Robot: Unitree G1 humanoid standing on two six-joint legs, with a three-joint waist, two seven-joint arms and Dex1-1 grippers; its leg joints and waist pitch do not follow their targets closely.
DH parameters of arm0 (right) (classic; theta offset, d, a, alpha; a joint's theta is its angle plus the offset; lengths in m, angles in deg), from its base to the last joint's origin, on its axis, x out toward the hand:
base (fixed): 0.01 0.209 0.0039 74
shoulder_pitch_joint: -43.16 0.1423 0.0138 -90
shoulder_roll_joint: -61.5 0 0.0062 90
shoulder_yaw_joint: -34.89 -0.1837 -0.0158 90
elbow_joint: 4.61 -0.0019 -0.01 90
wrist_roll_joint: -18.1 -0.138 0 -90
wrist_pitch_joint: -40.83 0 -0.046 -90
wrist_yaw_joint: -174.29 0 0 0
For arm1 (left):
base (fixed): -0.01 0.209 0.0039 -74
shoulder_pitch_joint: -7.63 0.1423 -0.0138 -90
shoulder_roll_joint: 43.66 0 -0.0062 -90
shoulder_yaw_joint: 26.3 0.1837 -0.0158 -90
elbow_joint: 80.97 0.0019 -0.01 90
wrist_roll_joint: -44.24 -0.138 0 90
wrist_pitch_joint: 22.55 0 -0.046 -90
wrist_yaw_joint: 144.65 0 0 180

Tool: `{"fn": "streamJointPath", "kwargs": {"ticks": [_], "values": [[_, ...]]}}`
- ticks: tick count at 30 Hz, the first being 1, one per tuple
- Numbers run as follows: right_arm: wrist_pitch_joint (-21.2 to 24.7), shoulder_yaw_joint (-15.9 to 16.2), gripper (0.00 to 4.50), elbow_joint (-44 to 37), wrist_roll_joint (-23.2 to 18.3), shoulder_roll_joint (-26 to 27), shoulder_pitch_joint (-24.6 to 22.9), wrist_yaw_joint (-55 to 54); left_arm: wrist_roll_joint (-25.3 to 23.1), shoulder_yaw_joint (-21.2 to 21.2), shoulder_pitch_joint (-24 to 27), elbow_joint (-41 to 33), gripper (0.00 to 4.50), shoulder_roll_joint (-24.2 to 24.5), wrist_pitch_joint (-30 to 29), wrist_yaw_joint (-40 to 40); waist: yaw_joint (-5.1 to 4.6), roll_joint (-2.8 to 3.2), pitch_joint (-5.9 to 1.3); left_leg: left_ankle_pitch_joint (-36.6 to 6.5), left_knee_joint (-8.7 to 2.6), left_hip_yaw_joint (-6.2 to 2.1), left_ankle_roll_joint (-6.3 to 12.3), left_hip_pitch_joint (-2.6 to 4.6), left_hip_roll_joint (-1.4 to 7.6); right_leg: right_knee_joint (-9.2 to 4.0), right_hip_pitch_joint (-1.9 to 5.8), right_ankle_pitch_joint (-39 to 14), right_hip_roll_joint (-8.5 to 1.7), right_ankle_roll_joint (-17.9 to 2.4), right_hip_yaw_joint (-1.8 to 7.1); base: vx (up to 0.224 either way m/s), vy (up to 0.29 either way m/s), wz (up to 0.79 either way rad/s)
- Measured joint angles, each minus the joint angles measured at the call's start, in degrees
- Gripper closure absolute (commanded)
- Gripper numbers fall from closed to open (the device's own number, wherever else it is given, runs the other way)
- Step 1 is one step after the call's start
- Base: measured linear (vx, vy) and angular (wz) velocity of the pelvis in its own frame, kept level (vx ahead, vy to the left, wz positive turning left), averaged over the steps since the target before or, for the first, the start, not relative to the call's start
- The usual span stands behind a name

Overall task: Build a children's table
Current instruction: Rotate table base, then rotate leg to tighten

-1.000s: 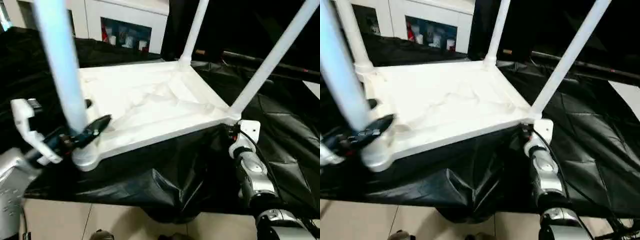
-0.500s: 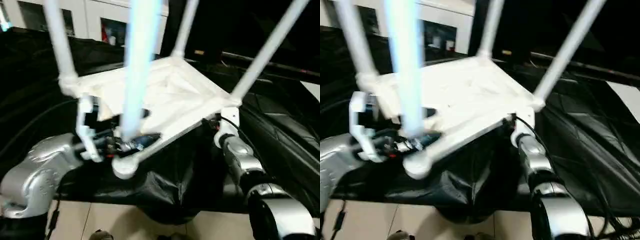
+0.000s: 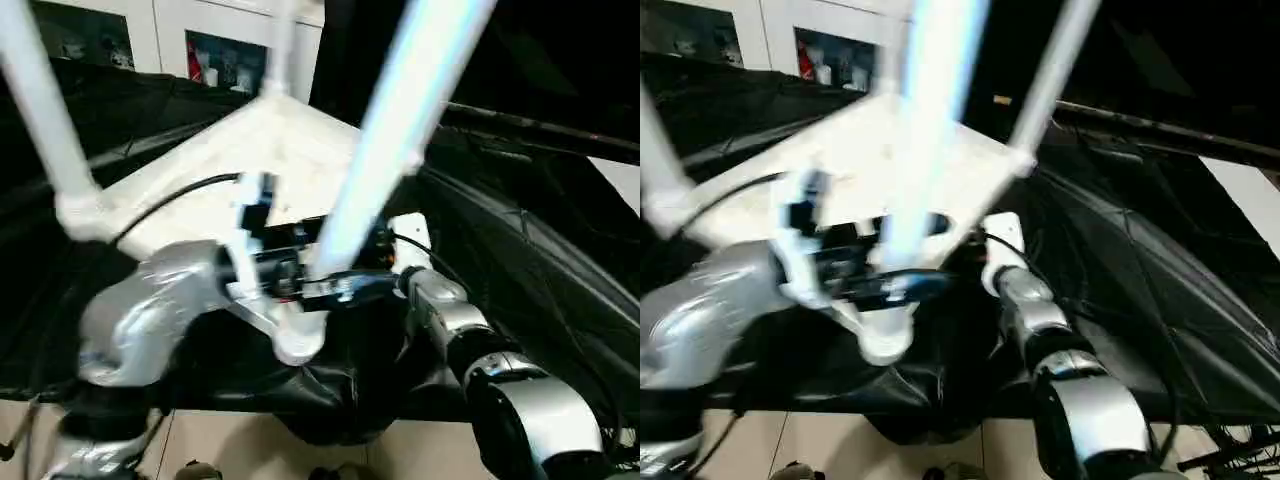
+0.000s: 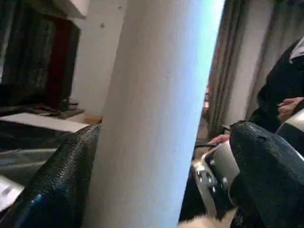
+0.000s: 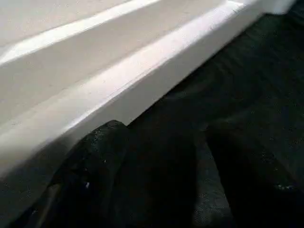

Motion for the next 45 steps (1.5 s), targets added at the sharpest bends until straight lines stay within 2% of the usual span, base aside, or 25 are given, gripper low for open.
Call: {"fn": "streamJointPath", "kwargs": {"ticks": [10,14,16,19,24,27,29,31,34,38,41,43,45], "values": [[0.0,0.4,1.35,0.3,0.5,1.7,1.3,1.5,-6.8,4.0,-6.0,9.5,0.02,-5.9,9.4,-2.9,0.15,0.02,0.01,0.0,-0.02,-0.01,0.0,0.02,0.01,0.0,0.01,0.0,0.0,0.0,-0.01,0.0,0.0,0.0],[-0.3,0.5,1.35,1.2,1.2,1.5,2.2,0.4,-13.8,5.0,-8.9,16.0,0.02,-6.0,16.1,-7.6,0.36,0.03,0.02,0.0,-0.01,-0.04,0.0,0.01,0.0,0.0,0.04,0.0,-0.01,0.0,-0.04,0.0,0.0,0.0],[-0.7,0.4,1.35,1.2,1.2,1.2,2.5,-0.2,-17.1,5.8,-10.2,18.4,0.02,-5.3,18.9,-10.0,0.35,0.04,0.02,0.0,-0.01,-0.04,0.0,0.06,-0.02,-0.01,0.06,0.0,-0.03,0.0,-0.02,0.0,0.0,0.0],[-1.3,-1.0,1.35,1.2,0.6,-1.5,2.9,-0.2,-22.5,7.5,-10.7,22.8,0.02,-0.7,22.5,-11.3,0.35,0.11,0.07,0.0,-0.02,-0.07,0.0,0.09,-0.02,0.13,0.04,0.0,-0.02,0.0,-0.04,0.0,0.0,0.0],[-1.8,-2.7,1.35,0.9,-0.6,-8.3,2.9,5.5,-23.2,4.7,-6.4,25.0,0.02,3.8,23.3,-8.3,0.83,0.29,0.2,0.0,0.0,-0.15,-0.07,0.01,0.0,0.29,-0.04,0.0,-0.02,0.0,-0.12,0.0,0.0,0.0],[-2.7,-0.5,1.35,-1.3,0.1,-9.7,2.1,12.7,-23.0,6.2,-5.8,24.9,0.02,5.3,23.8,-4.6,1.1,0.52,0.33,0.0,0.0,-0.15,-0.07,0.0,-0.01,0.29,-0.03,0.0,-0.04,-0.1,-0.11,0.0,0.0,0.0],[-3.4,1.6,1.35,-3.0,1.1,-12.4,0.6,18.4,-24.2,8.7,-5.6,25.8,0.02,6.9,25.0,-2.5,1.81,0.67,0.4,0.0,0.0,-0.16,-0.07,-0.02,-0.01,0.25,0.01,0.1,-0.05,-0.3,-0.14,0.0,0.0,0.0],[-3.8,2.3,1.35,-3.5,1.7,-14.2,-0.1,21.1,-25.2,9.5,-5.5,27.2,0.29,7.6,25.2,-2.1,2.08,0.72,0.43,0.1,0.0,-0.15,-0.06,-0.02,-0.01,0.26,0.02,0.1,-0.07,-0.3,-0.15,0.0,0.0,0.0],[-4.0,5.0,1.35,-8.4,2.7,-18.5,-3.6,29.4,-29.2,11.4,-6.2,32.0,0.39,7.8,25.1,-2.2,2.32,1.41,0.43,0.0,0.05,-0.14,-0.03,-0.02,-0.04,0.01,0.18,0.1,-0.11,-0.4,-0.15,0.0,0.0,0.0],[-3.0,7.1,1.35,-17.3,2.8,-23.4,-8.8,38.3,-32.7,14.1,-7.9,36.8,0.84,7.8,24.8,-2.0,2.2,2.33,0.57,0.0,0.03,-0.15,-0.01,-0.03,-0.03,-0.05,0.19,0.1,-0.1,-0.4,-0.16,0.0,0.0,0.0],[0.1,8.4,1.35,-26.4,1.3,-26.4,-13.3,44.9,-34.0,15.6,-9.7,38.4,0.9,8.2,24.5,-1.1,1.87,3.06,0.53,0.0,-0.02,-0.18,0.0,0.0,0.0,-0.05,0.18,0.1,-0.02,-0.4,-0.18,0.0,0.0,0.0],[1.5,8.7,1.35,-29.7,1.0,-27.7,-14.9,47.0,-34.5,15.9,-10.4,38.8,1.22,8.5,24.3,-0.8,1.62,3.56,0.51,0.0,-0.02,-0.2,0.0,0.03,-0.01,-0.05,0.19,0.1,-0.02,-0.4,-0.17,0.0,0.0,0.0],[4.4,8.8,1.35,-35.1,-0.7,-29.5,-17.7,49.5,-35.3,16.4,-10.9,39.2,1.28,8.4,23.6,0.0,1.69,3.85,0.53,0.0,-0.03,-0.24,0.0,0.03,-0.01,-0.06,0.21,0.1,-0.02,-0.4,-0.21,0.0,0.0,0.0]]}}
